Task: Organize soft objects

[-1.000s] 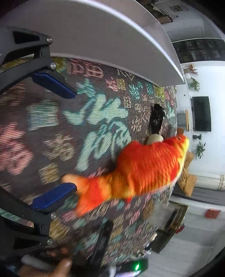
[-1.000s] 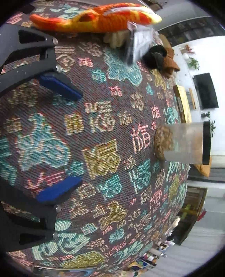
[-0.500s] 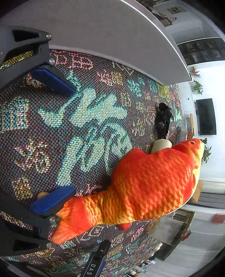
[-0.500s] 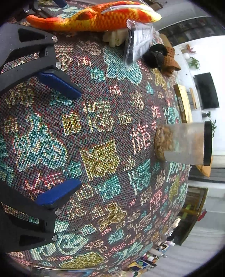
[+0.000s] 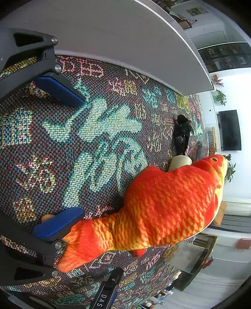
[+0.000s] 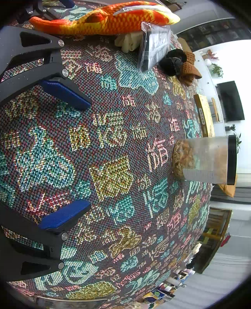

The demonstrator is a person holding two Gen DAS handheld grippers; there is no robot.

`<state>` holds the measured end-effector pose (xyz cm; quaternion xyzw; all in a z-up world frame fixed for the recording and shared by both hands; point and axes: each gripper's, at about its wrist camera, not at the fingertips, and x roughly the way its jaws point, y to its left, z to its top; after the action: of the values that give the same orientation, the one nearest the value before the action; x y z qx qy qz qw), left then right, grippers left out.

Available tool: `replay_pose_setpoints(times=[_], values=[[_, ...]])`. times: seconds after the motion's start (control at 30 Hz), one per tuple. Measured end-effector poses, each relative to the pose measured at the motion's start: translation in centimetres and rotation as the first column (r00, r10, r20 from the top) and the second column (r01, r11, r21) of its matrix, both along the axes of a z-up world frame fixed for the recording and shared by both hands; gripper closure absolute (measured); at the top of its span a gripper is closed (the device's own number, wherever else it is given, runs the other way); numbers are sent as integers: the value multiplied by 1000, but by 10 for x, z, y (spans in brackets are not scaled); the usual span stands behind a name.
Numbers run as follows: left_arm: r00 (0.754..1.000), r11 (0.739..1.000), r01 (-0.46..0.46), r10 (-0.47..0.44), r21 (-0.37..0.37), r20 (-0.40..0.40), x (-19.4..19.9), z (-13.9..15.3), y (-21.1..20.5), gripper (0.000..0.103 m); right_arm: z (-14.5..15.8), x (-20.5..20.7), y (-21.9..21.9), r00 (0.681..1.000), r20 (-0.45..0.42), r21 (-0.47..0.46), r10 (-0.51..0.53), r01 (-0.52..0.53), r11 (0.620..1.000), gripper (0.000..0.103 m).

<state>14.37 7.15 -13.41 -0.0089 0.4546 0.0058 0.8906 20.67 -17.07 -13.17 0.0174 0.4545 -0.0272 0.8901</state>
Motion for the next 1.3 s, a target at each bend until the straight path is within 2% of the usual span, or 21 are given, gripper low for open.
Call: replay_pose_setpoints(times=[1.3], values=[[1000, 1000, -1, 1, 0, 1, 1, 0, 0, 0, 1, -1, -1, 1000, 0, 4, 8, -8, 1000, 6]])
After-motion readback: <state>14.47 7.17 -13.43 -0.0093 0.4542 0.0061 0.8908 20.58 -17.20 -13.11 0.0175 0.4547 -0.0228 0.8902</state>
